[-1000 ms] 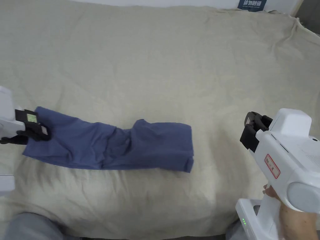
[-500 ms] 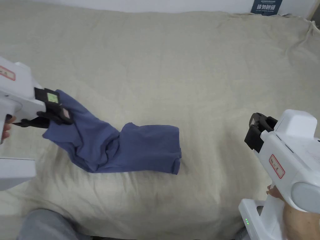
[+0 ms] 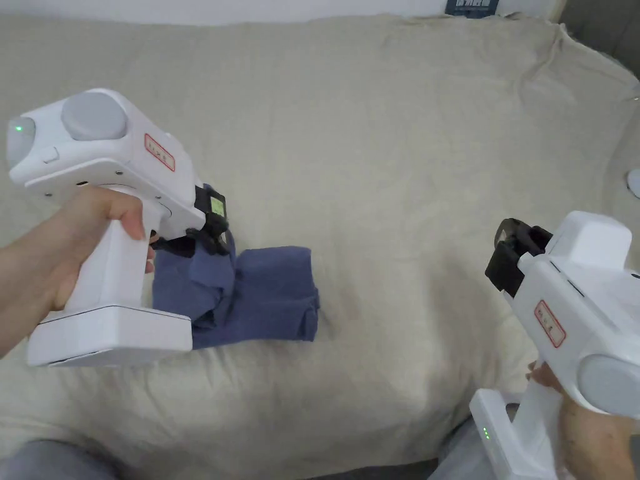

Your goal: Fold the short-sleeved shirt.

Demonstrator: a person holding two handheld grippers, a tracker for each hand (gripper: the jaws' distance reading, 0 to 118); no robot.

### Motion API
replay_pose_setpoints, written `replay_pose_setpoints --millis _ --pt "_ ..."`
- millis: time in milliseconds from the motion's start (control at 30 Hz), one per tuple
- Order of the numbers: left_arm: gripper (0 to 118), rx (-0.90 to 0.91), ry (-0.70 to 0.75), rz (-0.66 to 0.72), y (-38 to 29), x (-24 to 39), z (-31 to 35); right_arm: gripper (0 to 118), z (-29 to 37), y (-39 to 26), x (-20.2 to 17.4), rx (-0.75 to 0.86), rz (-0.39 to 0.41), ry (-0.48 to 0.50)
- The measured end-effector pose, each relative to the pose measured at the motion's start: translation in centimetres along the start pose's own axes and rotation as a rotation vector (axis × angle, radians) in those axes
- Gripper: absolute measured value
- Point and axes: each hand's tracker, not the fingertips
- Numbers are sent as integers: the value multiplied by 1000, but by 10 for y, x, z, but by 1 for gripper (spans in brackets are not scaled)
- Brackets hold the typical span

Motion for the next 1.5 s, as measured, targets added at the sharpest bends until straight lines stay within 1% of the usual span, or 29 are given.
replay_pose_setpoints --millis 233,367,500,667,733,767,833,867,900,967,1000,1033,1167,1267,1300,1333,1367,1400,1433,1467,1500 --pt "6 -81 34 -116 3 46 -46 0 6 -5 12 -6 -17 -24" --pt "6 -112 92 -191 -1 68 -72 0 6 -7 17 -9 -30 -41" --pt "6 -155 126 -207 -8 83 -103 0 7 -8 20 -12 -39 -52" --pt "6 -185 166 -230 -22 94 -133 0 12 -9 25 -17 -31 -67" --pt "8 -181 168 -244 -27 93 -136 0 13 -9 27 -19 -33 -77" --pt "10 -174 162 -245 -29 91 -136 0 14 -9 28 -18 -34 -81" --pt "31 -161 112 -219 -27 84 -132 0 15 -9 28 -19 -35 -85" --pt "43 -163 51 -191 -26 82 -128 0 15 -9 28 -20 -33 -85" --pt "67 -166 6 -163 -25 80 -123 0 15 -8 27 -21 -29 -84" --pt "99 -168 -57 -120 -21 76 -109 0 14 -7 24 -23 -20 -80" --pt "111 -149 -86 -128 -22 75 -101 0 14 -7 22 -23 -15 -76" --pt "112 -115 -109 -148 -23 73 -91 0 13 -6 20 -23 -9 -72" --pt "112 -3 -162 -206 -15 60 -54 0 9 -6 10 -27 7 -51" --pt "112 103 -193 -177 -10 45 -31 0 7 -6 1 -28 19 -34" --pt "104 149 -185 -153 -11 40 -25 0 7 -6 -2 -28 24 -27" --pt "88 192 -173 -138 -10 35 -23 0 6 -6 -5 -29 29 -22" --pt "64 249 -150 -124 -13 32 -20 0 5 -5 -7 -30 34 -17" --pt "64 301 -136 -133 -17 29 -20 0 5 -5 -8 -31 38 -13" --pt "53 350 -97 -151 -22 28 -22 0 4 -5 -10 -31 43 -10" --pt "26 393 -56 -161 -27 30 -29 0 4 -4 -12 -32 48 -7" --pt "10 427 -35 -165 -33 31 -34 0 4 -3 -13 -33 52 -5"
